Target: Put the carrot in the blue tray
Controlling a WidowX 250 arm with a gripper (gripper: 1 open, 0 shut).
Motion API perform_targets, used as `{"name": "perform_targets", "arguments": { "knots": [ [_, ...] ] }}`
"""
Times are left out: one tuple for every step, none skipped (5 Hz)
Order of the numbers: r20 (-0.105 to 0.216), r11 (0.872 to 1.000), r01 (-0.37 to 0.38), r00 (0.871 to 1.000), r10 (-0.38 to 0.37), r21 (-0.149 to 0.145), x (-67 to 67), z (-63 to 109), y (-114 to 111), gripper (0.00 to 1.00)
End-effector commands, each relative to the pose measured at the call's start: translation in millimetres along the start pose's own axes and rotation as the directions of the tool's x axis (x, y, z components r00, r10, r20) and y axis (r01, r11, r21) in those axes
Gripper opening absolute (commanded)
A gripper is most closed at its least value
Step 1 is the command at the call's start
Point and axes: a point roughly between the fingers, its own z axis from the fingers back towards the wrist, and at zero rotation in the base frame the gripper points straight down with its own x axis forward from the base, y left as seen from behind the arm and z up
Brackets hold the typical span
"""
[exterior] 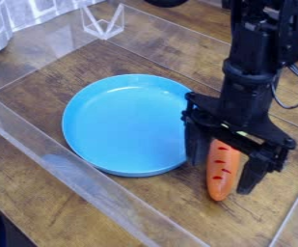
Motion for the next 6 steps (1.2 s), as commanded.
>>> {"name": "perform_targets", "arguments": {
  "knots": [
    [0.047, 1.000, 0.017, 0.999, -0.016, -0.015, 7.5, 8.3, -9.3, 1.00],
    [0.055, 1.000, 0.009, 0.998, -0.009, -0.011, 11.9, 6.7, -7.4, 1.00],
    [0.063, 1.000, 0.003, 0.998, -0.002, -0.007, 15.4, 5.1, -5.5, 1.00],
    [0.073, 1.000, -0.005, 0.997, 0.006, -0.007, 18.4, 4.7, -3.2, 1.00],
    [0.085, 1.000, -0.016, 0.996, 0.016, -0.009, 20.7, 5.3, -0.3, 1.00],
    [0.095, 1.000, -0.027, 0.995, 0.028, -0.009, 22.6, 5.3, 3.0, 1.00]
  ]
}}
